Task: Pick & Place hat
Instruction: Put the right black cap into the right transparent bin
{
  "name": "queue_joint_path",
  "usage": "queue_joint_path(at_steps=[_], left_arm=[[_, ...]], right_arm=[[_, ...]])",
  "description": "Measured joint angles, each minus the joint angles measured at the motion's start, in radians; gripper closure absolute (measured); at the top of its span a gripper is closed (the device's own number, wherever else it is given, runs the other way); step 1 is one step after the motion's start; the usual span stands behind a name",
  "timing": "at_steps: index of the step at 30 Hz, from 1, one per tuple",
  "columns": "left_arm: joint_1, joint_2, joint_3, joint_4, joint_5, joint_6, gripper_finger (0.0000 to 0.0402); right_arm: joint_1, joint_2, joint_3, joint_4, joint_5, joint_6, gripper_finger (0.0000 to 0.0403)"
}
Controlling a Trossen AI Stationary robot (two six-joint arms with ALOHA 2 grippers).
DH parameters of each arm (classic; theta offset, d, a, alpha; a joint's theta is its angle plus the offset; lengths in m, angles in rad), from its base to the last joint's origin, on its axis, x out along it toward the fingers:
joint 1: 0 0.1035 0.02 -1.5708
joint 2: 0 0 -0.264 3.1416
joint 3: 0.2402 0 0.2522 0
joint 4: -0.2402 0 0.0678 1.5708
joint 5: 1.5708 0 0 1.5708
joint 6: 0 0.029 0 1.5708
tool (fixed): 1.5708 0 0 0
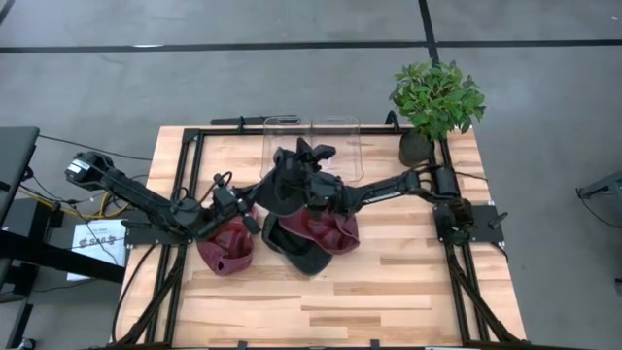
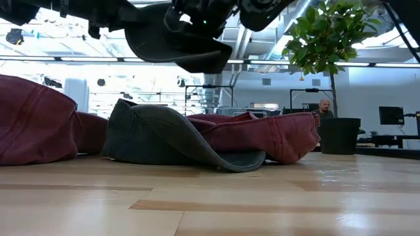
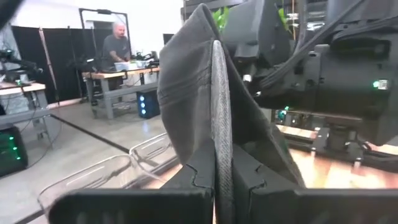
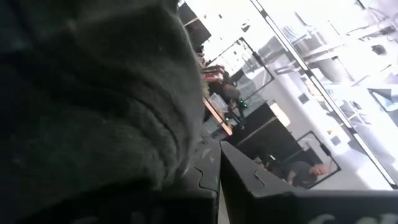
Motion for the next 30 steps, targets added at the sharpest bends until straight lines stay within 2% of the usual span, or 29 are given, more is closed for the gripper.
queue_joint_path(at_steps=[13,17,23,30], left_arm=[[-0.074,-0.001,0.002,-0.015,-0.026,-0.036,0.0389],[-0.087,-0.001,0.002,-0.016,-0.032,-0.036,0.0389],[-0.105,-0.001,0.002,-0.018,-0.142,0.000,0.0389],[-0.079,-0.001,0.002,-0.020,-0.151,0.003,0.0389]], right_arm=[[-0.051,-0.090,-0.001,-0.062,0.008,-0.005,0.0403],[-0.066,-0.092,-0.001,-0.180,0.016,0.019,0.0403],[-0.097,-0.092,-0.001,-0.299,0.079,0.091,0.0403],[-0.055,-0.091,-0.001,-0.299,0.059,0.117,0.0403]])
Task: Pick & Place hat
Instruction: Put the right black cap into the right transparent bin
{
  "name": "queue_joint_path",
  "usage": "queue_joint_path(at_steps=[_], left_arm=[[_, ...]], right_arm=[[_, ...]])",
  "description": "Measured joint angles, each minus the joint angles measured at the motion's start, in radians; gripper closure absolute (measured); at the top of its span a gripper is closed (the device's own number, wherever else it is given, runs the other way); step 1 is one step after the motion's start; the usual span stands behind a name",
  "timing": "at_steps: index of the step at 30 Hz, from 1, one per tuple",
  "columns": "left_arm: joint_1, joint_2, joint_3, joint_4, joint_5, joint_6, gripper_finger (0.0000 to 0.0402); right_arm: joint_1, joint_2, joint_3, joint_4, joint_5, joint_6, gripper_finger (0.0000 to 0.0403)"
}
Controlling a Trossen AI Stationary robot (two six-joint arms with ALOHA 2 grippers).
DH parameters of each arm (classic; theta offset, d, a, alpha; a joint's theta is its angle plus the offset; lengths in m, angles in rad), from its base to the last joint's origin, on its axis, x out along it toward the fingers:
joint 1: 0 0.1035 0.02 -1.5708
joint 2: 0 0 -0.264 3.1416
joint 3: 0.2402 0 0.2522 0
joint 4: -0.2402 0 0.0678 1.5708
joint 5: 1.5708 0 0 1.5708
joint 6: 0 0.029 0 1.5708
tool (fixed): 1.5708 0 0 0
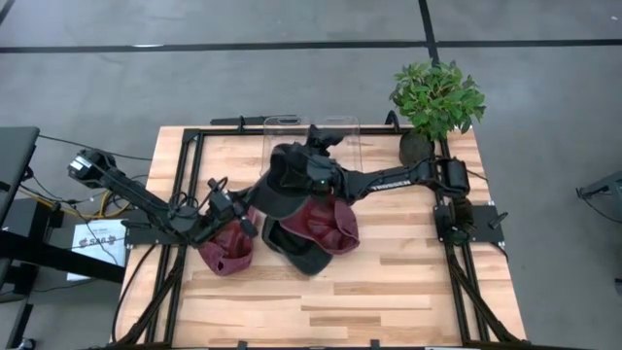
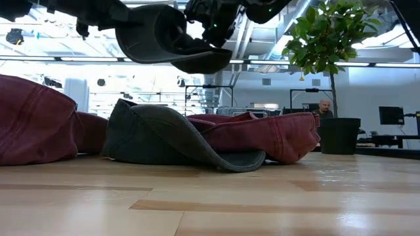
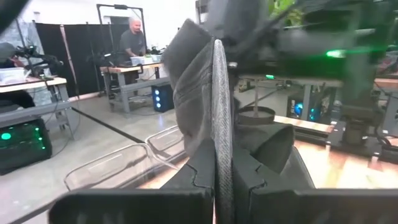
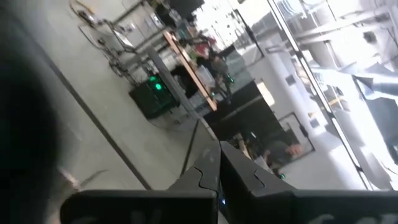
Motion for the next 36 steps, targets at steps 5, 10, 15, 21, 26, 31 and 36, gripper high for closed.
queue_joint_path(at_steps=[5,10,15,21,26,31,36], left_arm=[[0.017,0.000,0.000,0.001,0.000,-0.001,0.0388],[0.017,0.000,0.000,0.002,-0.002,-0.001,0.0388],[0.017,0.000,0.001,0.002,-0.038,0.013,0.0388],[0.040,0.000,0.001,0.004,-0.100,0.059,0.0388],[0.070,0.000,0.001,0.011,-0.100,0.139,0.0388],[0.077,0.000,0.001,0.021,-0.099,0.220,0.0388],[0.076,0.000,0.001,0.028,-0.036,0.228,0.0388]], right_arm=[[0.039,0.001,0.000,-0.024,-0.019,-0.001,0.0403],[0.025,-0.015,0.000,-0.011,0.023,-0.024,0.0403],[-0.004,-0.064,0.000,-0.007,0.019,-0.024,0.0403],[-0.054,-0.169,0.000,-0.007,-0.044,0.129,0.0403],[-0.049,-0.263,0.000,-0.151,-0.124,0.336,0.0403],[-0.020,-0.397,0.000,-0.567,-0.488,0.742,0.0403],[-0.089,-0.499,0.000,-0.829,-1.127,0.964,0.0403]])
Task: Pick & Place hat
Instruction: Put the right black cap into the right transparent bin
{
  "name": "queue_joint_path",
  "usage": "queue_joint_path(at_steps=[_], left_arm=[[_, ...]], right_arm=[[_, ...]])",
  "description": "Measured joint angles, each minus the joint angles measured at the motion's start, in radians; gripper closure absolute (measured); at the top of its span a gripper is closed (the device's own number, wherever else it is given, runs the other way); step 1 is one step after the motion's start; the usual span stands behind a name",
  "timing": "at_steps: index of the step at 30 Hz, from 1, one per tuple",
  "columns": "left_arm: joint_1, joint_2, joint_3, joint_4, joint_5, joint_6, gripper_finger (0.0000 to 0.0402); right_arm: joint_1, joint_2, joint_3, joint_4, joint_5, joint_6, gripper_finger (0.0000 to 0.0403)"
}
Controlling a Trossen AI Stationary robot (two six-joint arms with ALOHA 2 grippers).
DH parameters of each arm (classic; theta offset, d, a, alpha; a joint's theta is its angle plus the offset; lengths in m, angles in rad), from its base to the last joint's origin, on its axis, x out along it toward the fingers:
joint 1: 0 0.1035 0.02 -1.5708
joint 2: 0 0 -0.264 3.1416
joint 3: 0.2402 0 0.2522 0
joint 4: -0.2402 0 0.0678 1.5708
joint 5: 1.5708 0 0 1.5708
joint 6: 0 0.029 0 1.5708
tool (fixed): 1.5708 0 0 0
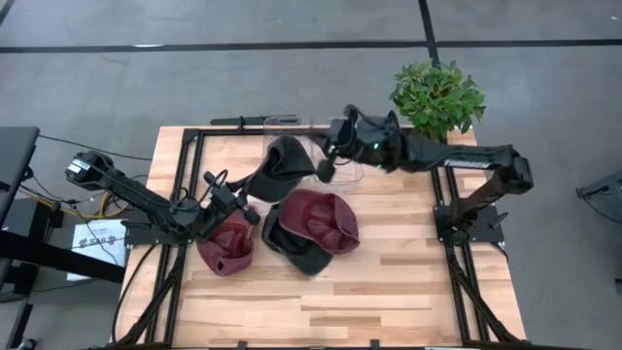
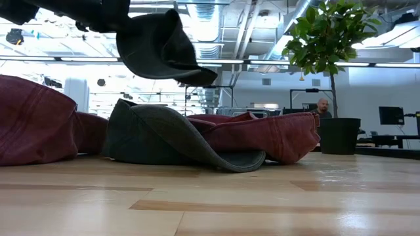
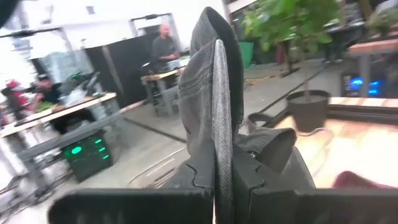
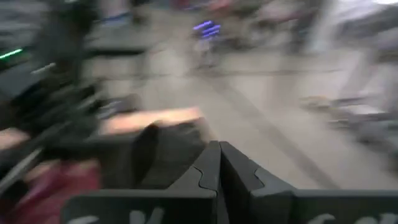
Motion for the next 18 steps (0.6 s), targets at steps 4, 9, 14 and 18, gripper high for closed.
queue_joint_path(at_steps=[4,9,14,18], left_arm=[[-0.009,0.000,0.000,0.005,0.104,-0.003,0.0388],[-0.021,0.000,0.000,0.005,0.166,-0.004,0.0388],[-0.031,0.000,0.000,0.009,0.208,-0.004,0.0387],[-0.052,0.000,0.000,0.010,0.228,-0.004,0.0386]], right_arm=[[-0.024,-0.017,0.000,-0.124,-0.168,0.006,0.0403],[-0.017,-0.018,0.000,-0.242,-0.158,-0.022,0.0394],[0.006,-0.018,0.000,-0.297,-0.153,-0.073,0.0348],[0.025,-0.018,0.000,-0.335,-0.114,-0.099,0.0300]])
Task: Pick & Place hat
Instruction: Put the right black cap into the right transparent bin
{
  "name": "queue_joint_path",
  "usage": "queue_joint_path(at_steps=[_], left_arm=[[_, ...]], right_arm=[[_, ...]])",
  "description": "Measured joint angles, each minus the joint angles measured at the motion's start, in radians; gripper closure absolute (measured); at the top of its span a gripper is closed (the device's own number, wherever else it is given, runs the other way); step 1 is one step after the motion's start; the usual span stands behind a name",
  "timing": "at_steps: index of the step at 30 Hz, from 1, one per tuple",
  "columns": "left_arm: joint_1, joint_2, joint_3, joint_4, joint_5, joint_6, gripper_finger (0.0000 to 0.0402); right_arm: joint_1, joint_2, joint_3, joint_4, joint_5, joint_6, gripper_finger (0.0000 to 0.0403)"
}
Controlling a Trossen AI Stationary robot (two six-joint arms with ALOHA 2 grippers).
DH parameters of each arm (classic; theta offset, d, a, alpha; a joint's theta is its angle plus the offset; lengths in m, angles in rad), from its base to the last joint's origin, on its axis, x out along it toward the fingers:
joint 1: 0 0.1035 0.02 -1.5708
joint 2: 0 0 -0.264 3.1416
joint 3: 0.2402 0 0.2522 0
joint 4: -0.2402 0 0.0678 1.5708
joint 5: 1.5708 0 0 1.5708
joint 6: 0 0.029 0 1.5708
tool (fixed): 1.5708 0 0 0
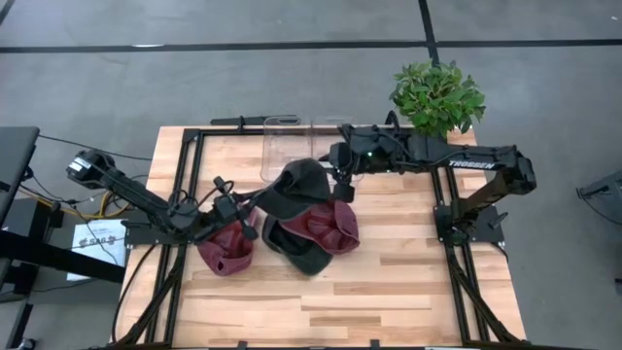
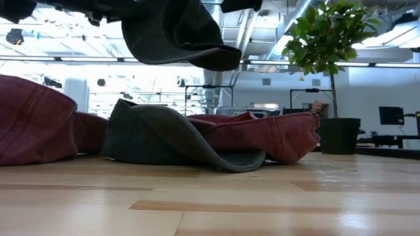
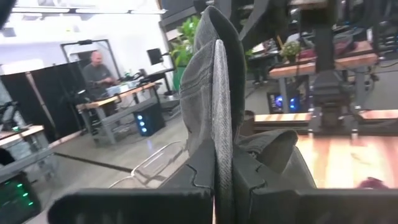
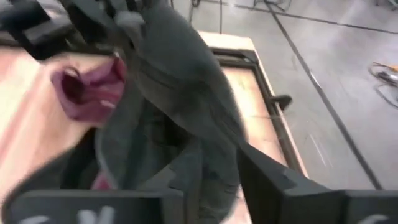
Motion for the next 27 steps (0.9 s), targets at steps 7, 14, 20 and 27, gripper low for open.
queue_joint_path(at_steps=[7,14,20,27], left_arm=[[-0.035,0.000,0.000,0.007,0.001,0.000,0.0386],[-0.046,0.000,0.000,0.028,0.048,-0.018,0.0385],[-0.046,0.000,0.000,0.058,0.090,-0.019,0.0385],[-0.046,0.000,0.000,0.061,0.094,-0.020,0.0385]], right_arm=[[0.011,0.000,0.000,-0.066,0.091,0.001,0.0225],[0.019,0.009,0.000,-0.070,0.089,0.000,0.0192],[0.027,0.035,0.002,-0.053,-0.018,0.000,0.0186],[0.030,0.069,0.000,-0.041,-0.016,-0.019,0.0194]])
